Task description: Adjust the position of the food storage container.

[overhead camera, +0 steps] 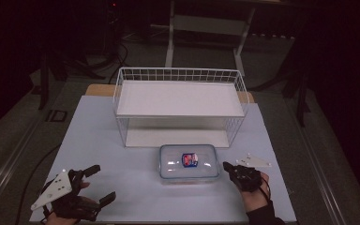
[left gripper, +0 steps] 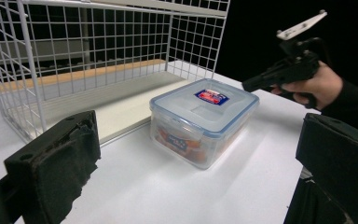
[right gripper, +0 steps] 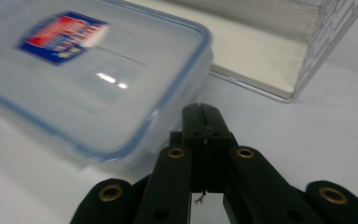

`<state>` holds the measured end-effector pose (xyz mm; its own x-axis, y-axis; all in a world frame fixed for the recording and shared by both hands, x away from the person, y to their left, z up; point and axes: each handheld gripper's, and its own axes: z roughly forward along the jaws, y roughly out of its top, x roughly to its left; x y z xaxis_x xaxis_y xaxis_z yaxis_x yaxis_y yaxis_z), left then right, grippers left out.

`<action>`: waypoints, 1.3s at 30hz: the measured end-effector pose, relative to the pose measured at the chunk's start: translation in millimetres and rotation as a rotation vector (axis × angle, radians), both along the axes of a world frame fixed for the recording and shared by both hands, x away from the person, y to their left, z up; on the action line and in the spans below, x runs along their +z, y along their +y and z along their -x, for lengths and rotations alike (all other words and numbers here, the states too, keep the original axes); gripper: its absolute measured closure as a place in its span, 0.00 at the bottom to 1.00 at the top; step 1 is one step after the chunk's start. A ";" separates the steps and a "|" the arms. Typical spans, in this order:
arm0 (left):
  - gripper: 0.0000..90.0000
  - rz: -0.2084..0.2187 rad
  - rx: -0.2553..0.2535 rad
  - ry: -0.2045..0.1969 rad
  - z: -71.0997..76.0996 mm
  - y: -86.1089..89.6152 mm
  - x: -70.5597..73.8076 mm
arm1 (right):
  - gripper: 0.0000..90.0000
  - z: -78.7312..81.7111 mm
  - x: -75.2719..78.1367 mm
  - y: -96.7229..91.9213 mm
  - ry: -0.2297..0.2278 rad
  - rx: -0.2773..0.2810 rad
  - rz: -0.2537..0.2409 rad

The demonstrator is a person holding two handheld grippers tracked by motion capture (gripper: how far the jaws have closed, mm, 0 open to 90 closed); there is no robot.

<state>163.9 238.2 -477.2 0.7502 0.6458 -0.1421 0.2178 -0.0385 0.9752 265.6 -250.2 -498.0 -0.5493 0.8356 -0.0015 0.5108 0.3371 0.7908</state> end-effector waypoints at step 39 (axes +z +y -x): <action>0.00 -0.076 -0.034 0.028 -5.9 -14.7 5.2 | 0.89 -4.7 4.8 25.6 0.000 0.064 -0.055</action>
<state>169.8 223.5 -472.0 0.7686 0.6294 -0.1143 0.2419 -0.1206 0.9628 270.3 -224.6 -493.2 -0.6017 0.7975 0.0436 0.4898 0.3252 0.8089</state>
